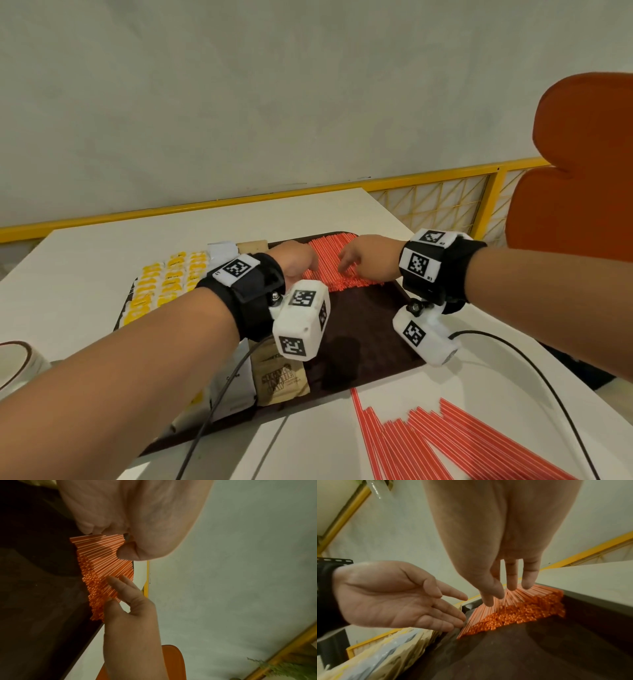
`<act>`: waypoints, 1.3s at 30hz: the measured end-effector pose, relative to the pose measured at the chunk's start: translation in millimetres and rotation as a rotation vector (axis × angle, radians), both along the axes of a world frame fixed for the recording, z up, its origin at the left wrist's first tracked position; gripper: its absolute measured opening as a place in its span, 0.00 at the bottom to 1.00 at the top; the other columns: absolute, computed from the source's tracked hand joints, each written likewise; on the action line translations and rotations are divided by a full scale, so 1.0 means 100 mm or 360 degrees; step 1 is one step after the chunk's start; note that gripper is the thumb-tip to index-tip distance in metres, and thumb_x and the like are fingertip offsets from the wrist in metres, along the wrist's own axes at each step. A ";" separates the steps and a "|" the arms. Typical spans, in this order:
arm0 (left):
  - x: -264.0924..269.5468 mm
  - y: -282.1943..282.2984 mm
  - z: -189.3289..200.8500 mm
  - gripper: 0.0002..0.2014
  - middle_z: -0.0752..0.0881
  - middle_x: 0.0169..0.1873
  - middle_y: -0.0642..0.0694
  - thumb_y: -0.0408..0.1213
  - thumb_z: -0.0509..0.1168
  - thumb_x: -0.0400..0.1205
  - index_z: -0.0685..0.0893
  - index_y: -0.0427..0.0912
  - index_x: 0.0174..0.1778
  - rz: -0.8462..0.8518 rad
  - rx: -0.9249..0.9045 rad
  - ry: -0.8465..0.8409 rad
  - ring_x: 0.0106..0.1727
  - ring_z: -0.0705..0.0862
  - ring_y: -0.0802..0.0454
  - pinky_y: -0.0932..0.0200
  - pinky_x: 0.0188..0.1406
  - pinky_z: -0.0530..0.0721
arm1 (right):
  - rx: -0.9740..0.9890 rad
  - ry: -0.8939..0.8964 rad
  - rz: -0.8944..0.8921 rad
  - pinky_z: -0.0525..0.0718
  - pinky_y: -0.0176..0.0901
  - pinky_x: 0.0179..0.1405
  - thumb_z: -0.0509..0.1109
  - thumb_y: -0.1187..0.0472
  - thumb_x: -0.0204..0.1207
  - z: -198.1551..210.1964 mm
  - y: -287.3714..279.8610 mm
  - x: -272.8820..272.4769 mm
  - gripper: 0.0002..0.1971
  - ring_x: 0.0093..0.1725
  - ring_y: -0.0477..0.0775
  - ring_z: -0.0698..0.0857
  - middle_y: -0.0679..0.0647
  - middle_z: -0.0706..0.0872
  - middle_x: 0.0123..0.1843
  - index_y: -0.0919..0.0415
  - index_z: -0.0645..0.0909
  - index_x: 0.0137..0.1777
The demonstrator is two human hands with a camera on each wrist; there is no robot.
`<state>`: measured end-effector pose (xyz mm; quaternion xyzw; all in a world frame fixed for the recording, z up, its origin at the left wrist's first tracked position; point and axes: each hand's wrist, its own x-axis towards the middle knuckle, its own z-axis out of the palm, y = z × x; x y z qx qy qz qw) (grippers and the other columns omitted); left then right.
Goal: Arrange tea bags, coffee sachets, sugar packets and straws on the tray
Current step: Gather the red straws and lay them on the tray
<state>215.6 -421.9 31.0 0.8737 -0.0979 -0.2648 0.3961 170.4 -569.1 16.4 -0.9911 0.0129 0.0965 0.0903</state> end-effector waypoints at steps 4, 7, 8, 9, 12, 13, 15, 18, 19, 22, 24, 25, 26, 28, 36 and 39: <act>-0.01 -0.02 -0.05 0.22 0.70 0.75 0.31 0.25 0.55 0.86 0.64 0.27 0.77 0.0016 -0.0008 0.0015 0.75 0.72 0.37 0.49 0.73 0.72 | -0.0112 0.0064 -0.0006 0.69 0.46 0.76 0.61 0.71 0.81 -0.06 -0.02 0.06 0.19 0.75 0.55 0.74 0.53 0.77 0.75 0.57 0.83 0.68; -0.01 -0.02 -0.09 0.20 0.73 0.72 0.28 0.22 0.54 0.85 0.68 0.23 0.74 0.0029 -0.0190 0.0152 0.73 0.75 0.35 0.52 0.66 0.77 | -0.0068 0.0013 -0.0051 0.73 0.44 0.71 0.62 0.73 0.79 -0.04 -0.04 0.03 0.20 0.70 0.54 0.78 0.52 0.80 0.72 0.59 0.84 0.67; -0.02 -0.02 -0.08 0.20 0.73 0.72 0.28 0.22 0.54 0.84 0.68 0.23 0.74 0.0046 -0.0202 0.0172 0.73 0.75 0.35 0.52 0.66 0.77 | -0.0020 -0.0047 -0.0075 0.76 0.40 0.66 0.62 0.73 0.79 -0.03 -0.04 0.01 0.19 0.65 0.53 0.81 0.50 0.83 0.68 0.59 0.85 0.65; -0.01 -0.02 -0.09 0.21 0.72 0.73 0.28 0.22 0.54 0.84 0.66 0.24 0.75 0.0070 -0.0173 0.0184 0.74 0.73 0.35 0.52 0.69 0.76 | 0.0053 -0.0106 -0.0099 0.78 0.37 0.57 0.62 0.72 0.79 -0.01 -0.03 -0.02 0.17 0.58 0.50 0.83 0.50 0.85 0.61 0.60 0.86 0.62; 0.03 -0.04 -0.12 0.26 0.68 0.76 0.27 0.24 0.55 0.83 0.61 0.27 0.79 0.0104 -0.0145 0.0221 0.75 0.70 0.33 0.45 0.75 0.71 | 0.0337 -0.0038 -0.0053 0.80 0.33 0.45 0.61 0.74 0.77 0.01 -0.01 -0.08 0.15 0.43 0.46 0.84 0.54 0.89 0.49 0.63 0.89 0.53; 0.03 -0.03 -0.11 0.26 0.69 0.75 0.28 0.24 0.55 0.83 0.62 0.28 0.79 0.0108 -0.0160 0.0226 0.75 0.71 0.34 0.45 0.74 0.72 | 0.0390 0.0033 -0.0021 0.81 0.32 0.47 0.61 0.76 0.76 0.00 0.01 -0.09 0.16 0.45 0.46 0.84 0.56 0.90 0.50 0.64 0.89 0.53; 0.02 -0.03 -0.11 0.25 0.69 0.75 0.31 0.24 0.55 0.84 0.62 0.29 0.78 0.0125 -0.0152 0.0234 0.75 0.71 0.37 0.45 0.74 0.72 | 0.0417 0.0117 0.0013 0.79 0.23 0.45 0.62 0.77 0.75 -0.04 0.03 -0.10 0.17 0.47 0.45 0.85 0.58 0.91 0.52 0.65 0.89 0.55; 0.03 -0.03 -0.11 0.25 0.69 0.76 0.32 0.23 0.55 0.84 0.62 0.29 0.79 0.0134 -0.0155 0.0247 0.75 0.70 0.38 0.45 0.75 0.71 | 0.0393 0.0090 0.0020 0.79 0.21 0.45 0.62 0.77 0.76 -0.09 0.07 -0.08 0.17 0.52 0.48 0.87 0.57 0.90 0.54 0.65 0.88 0.57; 0.03 -0.03 -0.11 0.25 0.69 0.76 0.32 0.23 0.55 0.84 0.62 0.29 0.79 0.0130 -0.0153 0.0249 0.75 0.70 0.38 0.45 0.75 0.71 | 0.0391 0.0079 0.0002 0.79 0.24 0.48 0.62 0.77 0.76 -0.10 0.08 -0.08 0.17 0.54 0.49 0.88 0.57 0.90 0.55 0.65 0.88 0.58; 0.03 -0.02 -0.11 0.27 0.68 0.77 0.31 0.24 0.55 0.84 0.60 0.30 0.80 0.0102 -0.0137 0.0252 0.76 0.70 0.37 0.45 0.74 0.72 | 0.0451 0.0168 -0.0029 0.81 0.26 0.45 0.62 0.77 0.77 -0.03 0.04 -0.05 0.15 0.46 0.48 0.87 0.57 0.89 0.50 0.69 0.87 0.57; 0.04 -0.01 -0.11 0.27 0.67 0.77 0.31 0.23 0.55 0.84 0.59 0.29 0.80 0.0078 -0.0143 0.0260 0.76 0.70 0.36 0.44 0.74 0.72 | 0.0435 0.0243 -0.0123 0.82 0.28 0.38 0.63 0.75 0.78 0.07 -0.02 -0.02 0.11 0.37 0.46 0.84 0.55 0.87 0.41 0.70 0.86 0.50; 0.04 -0.01 -0.10 0.27 0.67 0.77 0.30 0.23 0.55 0.84 0.59 0.29 0.80 0.0070 -0.0140 0.0263 0.76 0.70 0.36 0.44 0.75 0.71 | 0.0415 0.0285 -0.0204 0.84 0.30 0.37 0.63 0.75 0.78 0.12 -0.06 -0.02 0.09 0.36 0.47 0.84 0.55 0.86 0.39 0.69 0.85 0.45; 0.04 0.00 -0.10 0.26 0.67 0.77 0.30 0.24 0.55 0.84 0.60 0.28 0.80 0.0061 -0.0137 0.0263 0.76 0.69 0.36 0.44 0.75 0.71 | 0.0419 0.0368 -0.0278 0.85 0.32 0.36 0.62 0.75 0.79 0.15 -0.11 -0.02 0.11 0.36 0.48 0.84 0.57 0.86 0.38 0.67 0.84 0.41; 0.03 0.01 -0.10 0.26 0.67 0.77 0.30 0.24 0.54 0.84 0.60 0.28 0.79 0.0048 -0.0152 0.0259 0.76 0.70 0.35 0.44 0.75 0.70 | 0.0389 0.0559 -0.0362 0.86 0.32 0.35 0.60 0.78 0.79 0.15 -0.16 -0.06 0.13 0.37 0.49 0.86 0.60 0.86 0.40 0.68 0.84 0.39; -0.03 0.03 -0.11 0.19 0.73 0.72 0.28 0.21 0.52 0.85 0.68 0.23 0.73 0.0046 -0.0356 0.0236 0.73 0.75 0.36 0.52 0.63 0.78 | 0.0091 0.0327 -0.0271 0.78 0.29 0.52 0.64 0.76 0.77 0.06 -0.16 -0.13 0.14 0.61 0.58 0.85 0.63 0.88 0.59 0.72 0.85 0.60; -0.04 0.02 -0.12 0.19 0.74 0.72 0.28 0.21 0.52 0.85 0.69 0.23 0.73 0.0057 -0.0370 0.0220 0.72 0.75 0.35 0.51 0.64 0.78 | 0.0031 0.0309 -0.0266 0.75 0.31 0.56 0.65 0.75 0.78 0.05 -0.15 -0.12 0.14 0.60 0.57 0.86 0.62 0.88 0.60 0.70 0.85 0.61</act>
